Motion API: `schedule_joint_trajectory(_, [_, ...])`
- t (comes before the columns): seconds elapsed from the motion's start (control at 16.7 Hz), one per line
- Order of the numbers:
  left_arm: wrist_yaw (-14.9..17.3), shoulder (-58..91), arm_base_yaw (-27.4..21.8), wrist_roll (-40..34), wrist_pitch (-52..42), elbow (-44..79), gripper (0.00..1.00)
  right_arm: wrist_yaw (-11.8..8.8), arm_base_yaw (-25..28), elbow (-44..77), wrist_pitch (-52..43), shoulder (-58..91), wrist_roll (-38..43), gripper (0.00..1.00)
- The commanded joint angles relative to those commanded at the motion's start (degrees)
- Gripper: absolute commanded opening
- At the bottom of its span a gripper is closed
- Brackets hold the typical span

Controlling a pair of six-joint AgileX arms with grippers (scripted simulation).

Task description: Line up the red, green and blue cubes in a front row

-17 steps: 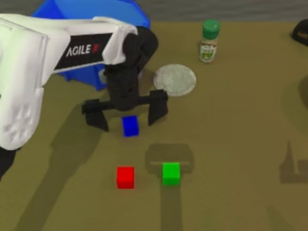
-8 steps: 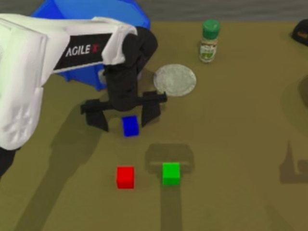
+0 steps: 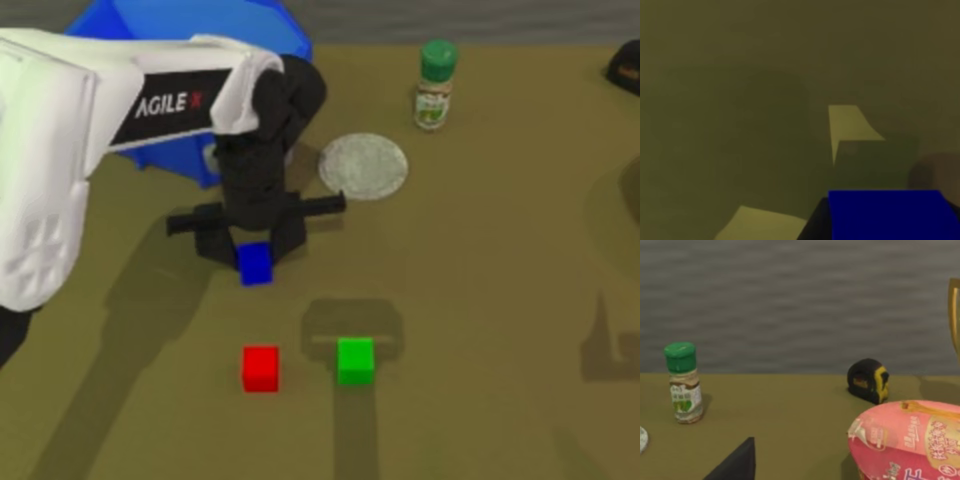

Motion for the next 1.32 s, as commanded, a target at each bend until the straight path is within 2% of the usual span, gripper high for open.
schedule_joint_trajectory(0.42, [0.00,0.00,0.00,0.00,0.00,0.00,0.00,0.00,0.00,0.00,0.00,0.00,0.00,1.00])
schedule_joint_trajectory(0.48, [-1.00,-2.57,0.05,0.99,-1.46,0.22,0.00,0.00,0.00,0.00,0.00,0.00,0.00,1.00])
schedule_joint_trajectory(0.66, [-0.99,-3.16,0.19,0.92,-3.87,2.07,0.00,0.00,0.00,0.00,0.00,0.00,0.00,1.00])
schedule_joint_trajectory(0.96, [-1.06,-6.13,0.96,0.86,-13.55,8.40,0.00,0.00,0.00,0.00,0.00,0.00,0.00,1.00])
schedule_joint_trajectory(1.32, [-1.06,-6.46,0.64,0.83,-14.74,9.38,0.00,0.00,0.00,0.00,0.00,0.00,0.00,1.00])
